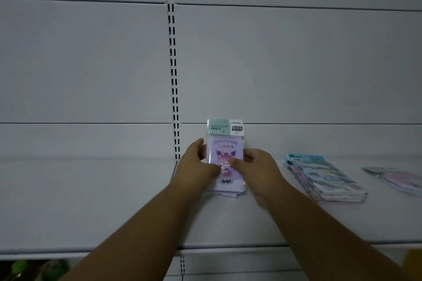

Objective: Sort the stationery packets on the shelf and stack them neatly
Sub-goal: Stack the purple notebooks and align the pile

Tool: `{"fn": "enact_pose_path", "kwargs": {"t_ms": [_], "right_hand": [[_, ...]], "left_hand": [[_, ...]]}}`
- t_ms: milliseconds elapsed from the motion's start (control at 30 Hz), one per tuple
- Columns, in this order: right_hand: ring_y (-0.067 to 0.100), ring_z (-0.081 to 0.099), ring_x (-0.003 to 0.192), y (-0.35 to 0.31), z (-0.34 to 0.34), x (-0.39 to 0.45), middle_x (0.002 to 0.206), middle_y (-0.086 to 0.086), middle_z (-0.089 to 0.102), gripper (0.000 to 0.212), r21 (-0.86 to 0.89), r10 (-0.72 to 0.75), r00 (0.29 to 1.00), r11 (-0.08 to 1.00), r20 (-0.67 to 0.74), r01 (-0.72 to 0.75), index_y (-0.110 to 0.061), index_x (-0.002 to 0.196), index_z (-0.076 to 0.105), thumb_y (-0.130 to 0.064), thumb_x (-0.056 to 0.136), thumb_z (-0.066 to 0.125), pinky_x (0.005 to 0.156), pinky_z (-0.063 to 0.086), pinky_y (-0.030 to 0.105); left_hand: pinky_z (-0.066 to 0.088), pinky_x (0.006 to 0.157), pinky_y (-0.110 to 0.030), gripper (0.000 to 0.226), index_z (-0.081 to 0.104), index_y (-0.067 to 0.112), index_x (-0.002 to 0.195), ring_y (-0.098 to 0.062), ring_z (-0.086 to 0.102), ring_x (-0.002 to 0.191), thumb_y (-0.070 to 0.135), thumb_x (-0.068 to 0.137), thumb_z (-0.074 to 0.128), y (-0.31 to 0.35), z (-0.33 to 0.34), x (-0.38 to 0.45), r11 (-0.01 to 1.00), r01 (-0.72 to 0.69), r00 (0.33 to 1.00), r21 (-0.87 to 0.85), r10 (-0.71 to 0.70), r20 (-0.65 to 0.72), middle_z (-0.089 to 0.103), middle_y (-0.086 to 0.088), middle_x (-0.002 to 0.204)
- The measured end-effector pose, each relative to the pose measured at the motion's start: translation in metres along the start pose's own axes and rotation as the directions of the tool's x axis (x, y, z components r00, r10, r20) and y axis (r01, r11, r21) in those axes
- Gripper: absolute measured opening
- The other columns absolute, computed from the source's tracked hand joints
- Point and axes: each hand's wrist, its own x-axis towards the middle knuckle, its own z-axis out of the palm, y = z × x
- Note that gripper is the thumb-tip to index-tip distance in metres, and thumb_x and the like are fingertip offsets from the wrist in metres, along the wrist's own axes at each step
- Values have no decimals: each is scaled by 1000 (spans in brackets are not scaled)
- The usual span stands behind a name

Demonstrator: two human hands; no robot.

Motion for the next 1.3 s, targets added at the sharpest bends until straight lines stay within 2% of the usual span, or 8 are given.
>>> {"fn": "enact_pose_path", "kwargs": {"t_ms": [100,200,367,533,800,1000,1167,1300], "right_hand": [[15,69,90,2,-1,-5,103,-3,67,33,58,-96,995,994,17,95,-26,107,56,-20,81,75,74,62,35],[20,71,88,0,3,-7,103,4,66,30,184,-94,995,979,34,86,-26,102,49,-13,84,70,75,62,38],[24,72,92,7,14,-18,110,6,70,29,365,-89,988,930,124,38,-29,114,54,-18,88,63,78,60,45],[33,71,95,10,12,-16,111,15,70,29,437,-5,984,897,176,-73,-19,123,54,-20,94,52,88,54,56],[24,70,101,15,-9,-9,113,5,72,32,181,-37,953,983,301,-19,-28,125,49,-33,94,50,91,53,47],[-11,65,91,9,-31,-16,96,-35,67,13,-225,-157,948,949,277,223,-62,96,53,-51,89,54,65,50,9],[1,67,98,8,-34,-17,108,-18,69,21,-204,-251,933,930,256,306,-48,107,54,-37,90,60,85,57,28],[5,67,100,13,-37,-18,111,-12,69,34,-225,-219,917,926,335,303,-35,119,55,-26,88,65,91,56,38]], "left_hand": [[60,71,-32,53,62,18,122,-16,72,92,-10,77,63,0,-7,-1,989,-8,998,-146,16,59,75,0,105],[58,68,-26,38,59,25,115,-13,72,90,7,82,64,1,-1,-9,978,-52,996,-201,65,56,74,1,106],[59,81,-36,39,47,31,128,-21,69,104,19,92,54,3,10,-25,934,-68,971,-350,143,192,70,1,117],[56,86,-53,29,52,25,126,-28,71,99,19,98,51,8,8,-29,904,93,969,-418,15,247,69,-9,117],[51,95,-53,42,32,32,143,-24,64,113,39,102,33,11,6,-36,955,-63,941,-291,153,300,59,-7,133],[54,90,-53,31,40,34,133,-22,67,108,38,102,35,5,8,-37,966,-136,948,-222,192,254,65,-4,124],[55,90,-31,35,36,23,137,-10,62,112,31,103,34,9,7,-38,952,-294,922,-80,305,239,61,1,126],[51,77,-11,33,39,27,132,6,62,101,37,101,36,14,-3,-37,952,-262,936,157,211,282,62,9,119]]}}
